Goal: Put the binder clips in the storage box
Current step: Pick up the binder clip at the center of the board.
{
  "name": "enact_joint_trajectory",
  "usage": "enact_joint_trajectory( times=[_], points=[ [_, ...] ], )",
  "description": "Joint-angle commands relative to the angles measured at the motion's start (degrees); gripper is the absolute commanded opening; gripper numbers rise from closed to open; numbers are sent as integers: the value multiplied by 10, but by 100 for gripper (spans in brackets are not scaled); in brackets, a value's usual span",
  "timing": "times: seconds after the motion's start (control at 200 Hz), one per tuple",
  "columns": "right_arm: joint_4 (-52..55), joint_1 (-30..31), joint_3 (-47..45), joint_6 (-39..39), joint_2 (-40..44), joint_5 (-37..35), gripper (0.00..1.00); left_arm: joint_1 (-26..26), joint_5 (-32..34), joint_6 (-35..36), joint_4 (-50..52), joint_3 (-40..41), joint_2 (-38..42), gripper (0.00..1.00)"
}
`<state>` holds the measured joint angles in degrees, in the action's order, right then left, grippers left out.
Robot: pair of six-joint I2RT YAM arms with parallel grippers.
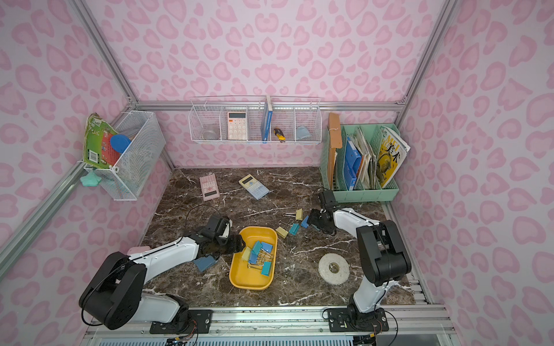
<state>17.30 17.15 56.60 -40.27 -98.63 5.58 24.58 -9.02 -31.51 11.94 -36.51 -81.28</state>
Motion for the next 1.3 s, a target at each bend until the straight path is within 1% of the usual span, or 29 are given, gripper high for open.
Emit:
enact_joint_trajectory(
  times=[0.0,0.16,0.275,0.485,0.57,0.741,0.851,1.296],
  points=[
    [-9,-2,25,-1,-16,-1,74,-1,-1,-2,49,4,-5,78],
    [13,-4,85,12,-52,-3,73,-1,0,-1,48,4,-8,78],
    [26,-4,112,18,-75,-2,72,-1,0,0,48,5,-9,78],
    [47,-3,91,19,-65,-45,73,-1,-2,0,45,7,-6,78],
    [34,-2,76,9,-57,-46,73,-1,-4,1,43,6,-11,78],
    [61,19,120,8,-83,-78,73,-1,-6,3,41,4,-14,78],
    [65,25,137,6,-93,-79,73,-1,-6,3,40,6,-12,78],
    [76,33,151,18,-118,-115,71,-1,-5,4,39,7,-9,78]
  ],
)
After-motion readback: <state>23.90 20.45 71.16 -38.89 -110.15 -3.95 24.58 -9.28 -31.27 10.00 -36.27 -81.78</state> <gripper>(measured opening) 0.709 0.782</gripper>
